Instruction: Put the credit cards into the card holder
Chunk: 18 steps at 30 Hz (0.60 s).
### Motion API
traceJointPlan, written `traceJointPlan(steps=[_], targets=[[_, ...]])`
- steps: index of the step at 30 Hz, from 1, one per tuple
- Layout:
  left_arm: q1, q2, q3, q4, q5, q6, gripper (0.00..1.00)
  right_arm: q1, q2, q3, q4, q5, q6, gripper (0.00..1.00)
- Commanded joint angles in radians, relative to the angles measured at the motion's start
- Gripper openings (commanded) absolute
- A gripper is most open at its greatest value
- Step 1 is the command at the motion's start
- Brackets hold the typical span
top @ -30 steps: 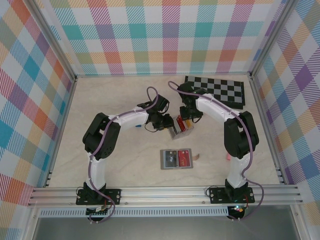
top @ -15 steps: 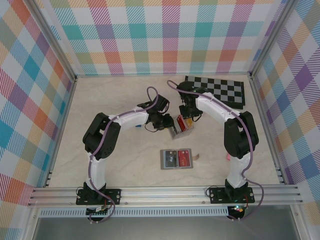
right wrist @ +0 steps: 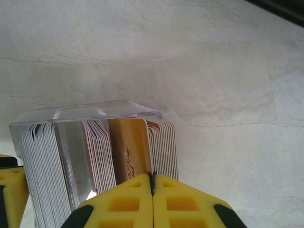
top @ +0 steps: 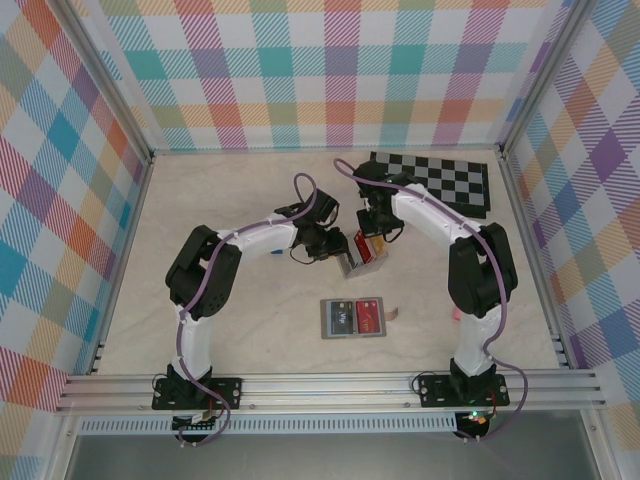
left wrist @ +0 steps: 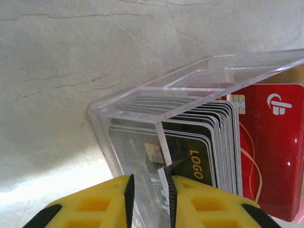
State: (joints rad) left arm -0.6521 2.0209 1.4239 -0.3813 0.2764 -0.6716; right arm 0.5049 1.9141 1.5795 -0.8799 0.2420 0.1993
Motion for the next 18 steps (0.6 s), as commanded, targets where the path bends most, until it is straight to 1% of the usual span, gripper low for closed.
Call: traceJointPlan(steps=[1, 7, 12, 15, 18], targets=[[0.001, 0.043, -0.039, -0.084, -0.045, 0.011, 0.26, -0.011, -0.043, 0.014, -0.029, 0.032, 0.006, 0.03], [0.002, 0.017, -0.049, -0.064, -0.041, 0.007, 0.27, -0.011, -0.097, -0.015, -0.013, -0.056, 0.034, 0.02], [0.004, -0.006, -0.023, -0.066, -0.018, 0.014, 0.31, -0.017, -0.166, -0.059, 0.020, -0.128, 0.065, 0.00], [0.008, -0.039, -0.019, -0.053, -0.009, 0.005, 0.37, -0.024, -0.207, -0.082, 0.031, -0.157, 0.094, 0.00], [0.014, -0.087, -0.016, -0.038, 0.007, -0.001, 0.46, -0.031, -0.269, -0.121, 0.063, -0.196, 0.134, 0.00]])
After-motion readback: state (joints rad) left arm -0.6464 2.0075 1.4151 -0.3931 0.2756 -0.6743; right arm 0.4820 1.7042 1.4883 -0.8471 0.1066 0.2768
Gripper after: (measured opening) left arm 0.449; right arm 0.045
